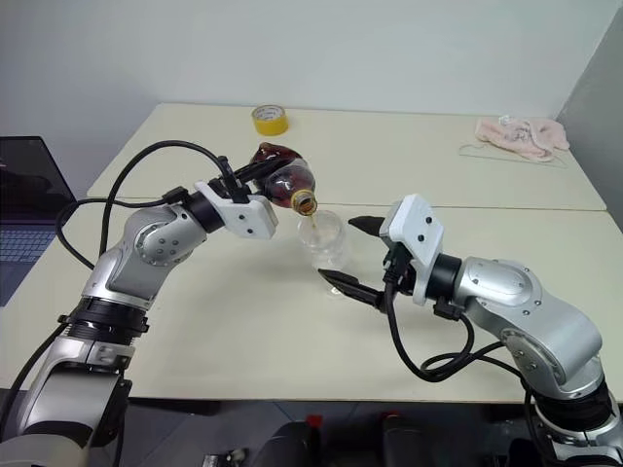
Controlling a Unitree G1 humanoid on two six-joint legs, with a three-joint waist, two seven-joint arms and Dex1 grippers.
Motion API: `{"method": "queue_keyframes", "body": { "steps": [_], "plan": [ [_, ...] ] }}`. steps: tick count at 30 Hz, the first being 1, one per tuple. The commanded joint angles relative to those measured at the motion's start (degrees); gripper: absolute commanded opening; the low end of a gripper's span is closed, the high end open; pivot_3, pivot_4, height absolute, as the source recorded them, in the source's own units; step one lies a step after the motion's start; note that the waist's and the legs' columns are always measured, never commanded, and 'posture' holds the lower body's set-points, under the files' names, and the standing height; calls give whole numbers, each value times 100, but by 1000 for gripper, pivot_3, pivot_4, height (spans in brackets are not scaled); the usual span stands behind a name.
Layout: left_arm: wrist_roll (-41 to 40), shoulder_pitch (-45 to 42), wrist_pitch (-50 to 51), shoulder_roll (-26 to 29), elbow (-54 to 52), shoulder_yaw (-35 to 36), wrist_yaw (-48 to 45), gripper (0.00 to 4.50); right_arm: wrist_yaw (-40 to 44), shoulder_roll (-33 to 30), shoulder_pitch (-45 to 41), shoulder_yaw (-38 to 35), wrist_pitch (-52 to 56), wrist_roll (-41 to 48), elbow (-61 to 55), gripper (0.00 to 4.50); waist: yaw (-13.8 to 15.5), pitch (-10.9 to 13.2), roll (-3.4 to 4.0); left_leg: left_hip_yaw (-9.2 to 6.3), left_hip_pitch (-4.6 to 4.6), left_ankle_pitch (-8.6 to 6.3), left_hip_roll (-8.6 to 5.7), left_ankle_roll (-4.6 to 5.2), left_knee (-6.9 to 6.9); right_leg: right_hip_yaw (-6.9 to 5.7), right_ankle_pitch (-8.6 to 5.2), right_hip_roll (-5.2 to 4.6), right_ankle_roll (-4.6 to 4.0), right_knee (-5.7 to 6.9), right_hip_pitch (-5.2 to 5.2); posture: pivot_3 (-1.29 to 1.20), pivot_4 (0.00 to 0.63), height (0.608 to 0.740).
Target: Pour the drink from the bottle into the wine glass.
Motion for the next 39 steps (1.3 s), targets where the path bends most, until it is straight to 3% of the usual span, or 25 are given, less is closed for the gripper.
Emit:
{"method": "queue_keyframes", "body": {
  "steps": [1, 39],
  "plan": [
    [-13, -235, -117, 93, -56, 87, 198, 743, -11, 28, -65, -48, -35, 40, -146, 4500, 0, 0, 0, 0, 0, 0, 0, 0, 0, 0, 0, 0, 0, 0, 0, 0, 150, 740],
    [320, -413, -430, 86, 309, -54, 624, 742, 83, -65, 118, -286, 5, 229, -285, 4500, -5, 0, 0, 0, 0, 0, -1, 0, 1, 0, 0, 0, 0, 2, -1, 0, 150, 740]
  ]
}}
